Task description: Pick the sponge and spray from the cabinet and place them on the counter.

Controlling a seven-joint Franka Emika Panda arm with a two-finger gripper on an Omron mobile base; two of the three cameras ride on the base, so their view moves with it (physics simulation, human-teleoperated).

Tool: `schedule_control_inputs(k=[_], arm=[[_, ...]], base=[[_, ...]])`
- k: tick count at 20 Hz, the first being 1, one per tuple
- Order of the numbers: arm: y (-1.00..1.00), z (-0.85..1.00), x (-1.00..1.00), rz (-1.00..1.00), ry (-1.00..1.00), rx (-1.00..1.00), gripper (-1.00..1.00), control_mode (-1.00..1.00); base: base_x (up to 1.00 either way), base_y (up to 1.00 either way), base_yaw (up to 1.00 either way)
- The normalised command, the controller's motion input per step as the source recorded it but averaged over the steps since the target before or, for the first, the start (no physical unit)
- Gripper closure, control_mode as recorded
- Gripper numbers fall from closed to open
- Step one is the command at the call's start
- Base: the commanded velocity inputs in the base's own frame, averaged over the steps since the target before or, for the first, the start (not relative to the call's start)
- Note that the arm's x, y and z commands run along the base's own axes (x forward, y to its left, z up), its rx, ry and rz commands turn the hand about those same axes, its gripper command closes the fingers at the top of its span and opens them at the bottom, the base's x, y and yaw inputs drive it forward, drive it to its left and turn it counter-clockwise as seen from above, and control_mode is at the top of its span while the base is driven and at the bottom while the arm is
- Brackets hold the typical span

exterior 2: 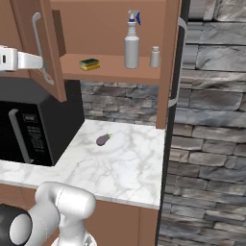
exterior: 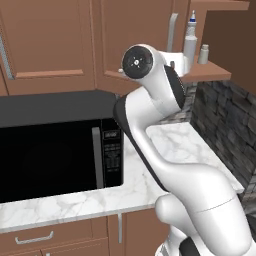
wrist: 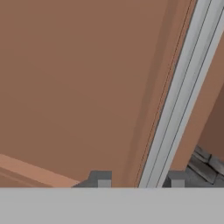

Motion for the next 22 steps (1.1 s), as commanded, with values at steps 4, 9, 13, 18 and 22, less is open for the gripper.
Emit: schedule_control_inputs(k=[4, 9, 13, 18, 22], arm=[[0.21, -0.21, -0.1, -0.01, 0.0, 0.0, -1.0, -1.0], [0.01, -0.02, -0.03, -0.02, -0.01, 0.0, -1.0, -1.0], [0.0, 0.0, 0.0, -0.05, -0.09, -0.02, -1.0, -1.0], [0.0, 0.03, 0.0, -0.07, -0.18, -0.04, -1.0, -1.0], [-0.07, 0.07, -0.1, -0.08, -0.17, -0.02, -1.0, -1.0]], base=[[0.0, 0.0, 0.0], [0.0, 0.0, 0.0], [0.0, 0.0, 0.0], [0.0, 0.0, 0.0], [0.0, 0.0, 0.0]])
